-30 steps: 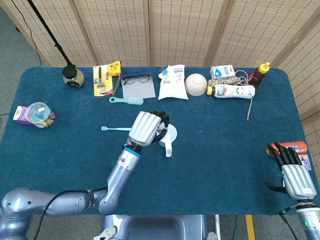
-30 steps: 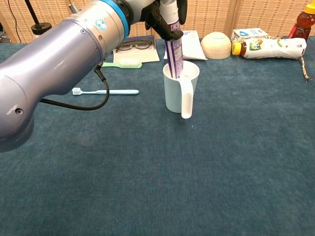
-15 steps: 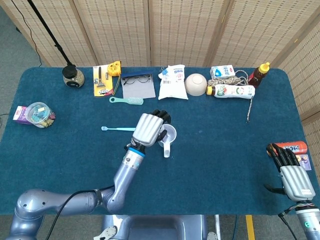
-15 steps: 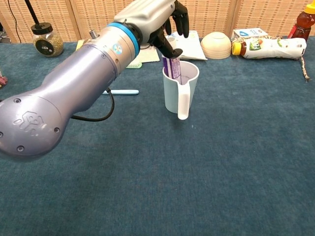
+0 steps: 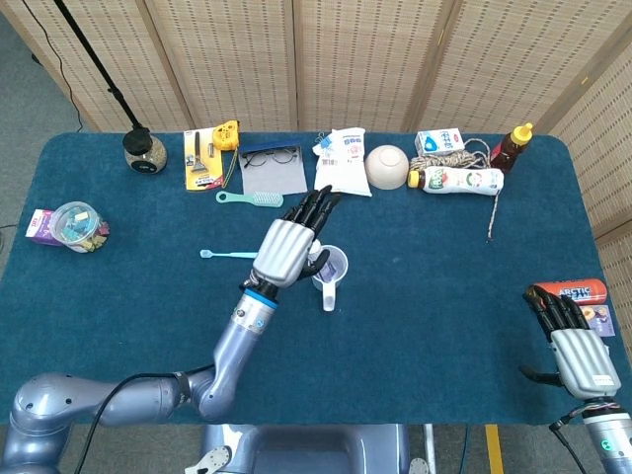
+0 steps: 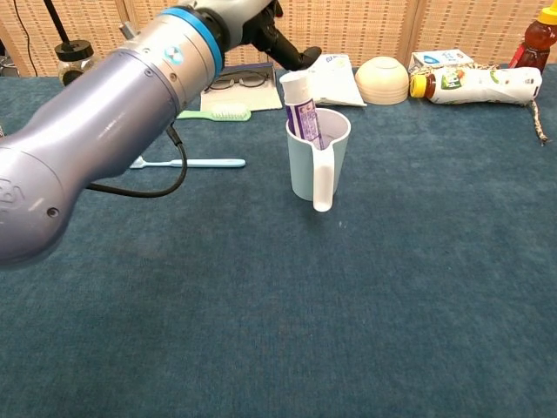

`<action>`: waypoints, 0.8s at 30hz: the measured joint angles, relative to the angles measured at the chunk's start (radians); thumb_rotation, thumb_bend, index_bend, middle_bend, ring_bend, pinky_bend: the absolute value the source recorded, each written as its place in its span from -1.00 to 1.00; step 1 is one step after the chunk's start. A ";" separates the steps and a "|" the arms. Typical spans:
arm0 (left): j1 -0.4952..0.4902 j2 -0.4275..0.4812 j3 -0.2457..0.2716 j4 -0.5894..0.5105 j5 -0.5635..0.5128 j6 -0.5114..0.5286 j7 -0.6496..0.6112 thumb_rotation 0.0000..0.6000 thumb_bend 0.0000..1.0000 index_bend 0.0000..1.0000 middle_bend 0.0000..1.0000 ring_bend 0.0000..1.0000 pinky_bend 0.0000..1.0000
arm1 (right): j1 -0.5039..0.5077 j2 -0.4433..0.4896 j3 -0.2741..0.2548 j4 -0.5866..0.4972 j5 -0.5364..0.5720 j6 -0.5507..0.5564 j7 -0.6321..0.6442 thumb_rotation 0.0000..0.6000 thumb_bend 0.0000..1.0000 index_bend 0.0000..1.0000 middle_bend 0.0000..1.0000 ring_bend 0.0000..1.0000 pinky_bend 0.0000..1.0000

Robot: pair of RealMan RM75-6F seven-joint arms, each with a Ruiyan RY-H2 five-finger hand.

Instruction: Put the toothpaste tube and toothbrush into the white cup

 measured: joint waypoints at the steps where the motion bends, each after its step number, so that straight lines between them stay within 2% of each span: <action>1: 0.007 0.020 0.001 -0.014 -0.001 -0.003 0.000 1.00 -0.46 -1.00 -1.00 -1.00 -0.86 | 0.000 0.000 -0.001 -0.001 -0.001 0.001 -0.001 1.00 -1.00 -1.00 -1.00 -1.00 -1.00; 4: 0.027 0.081 0.011 -0.047 -0.023 -0.020 0.027 1.00 -0.56 -0.88 -1.00 -1.00 -0.99 | 0.000 -0.002 -0.003 -0.004 -0.004 0.000 -0.006 1.00 -1.00 -1.00 -1.00 -1.00 -1.00; 6: 0.043 0.128 0.021 -0.064 -0.074 -0.044 0.064 1.00 -0.57 -0.56 -1.00 -1.00 -1.00 | 0.001 -0.003 -0.006 -0.006 -0.008 0.000 -0.011 1.00 -1.00 -1.00 -1.00 -1.00 -1.00; 8: 0.059 0.163 0.032 -0.074 -0.141 -0.073 0.096 1.00 -0.57 -0.40 -1.00 -1.00 -1.00 | 0.001 -0.004 -0.007 -0.008 -0.010 0.000 -0.014 1.00 -1.00 -1.00 -1.00 -1.00 -1.00; 11: 0.080 0.201 0.056 -0.065 -0.224 -0.117 0.132 1.00 -0.55 -0.33 -1.00 -1.00 -1.00 | 0.001 -0.005 -0.008 -0.009 -0.012 0.000 -0.016 1.00 -1.00 -1.00 -1.00 -1.00 -1.00; 16: 0.095 0.207 0.082 -0.002 -0.259 -0.151 0.134 1.00 -0.38 -0.14 -1.00 -1.00 -1.00 | 0.003 -0.007 -0.009 -0.009 -0.012 -0.004 -0.020 1.00 -1.00 -1.00 -1.00 -1.00 -1.00; 24: 0.091 0.132 0.112 0.185 -0.282 -0.207 0.100 1.00 -0.33 -0.09 -1.00 -1.00 -1.00 | 0.009 -0.010 -0.009 -0.007 -0.007 -0.016 -0.017 1.00 -1.00 -1.00 -1.00 -1.00 -1.00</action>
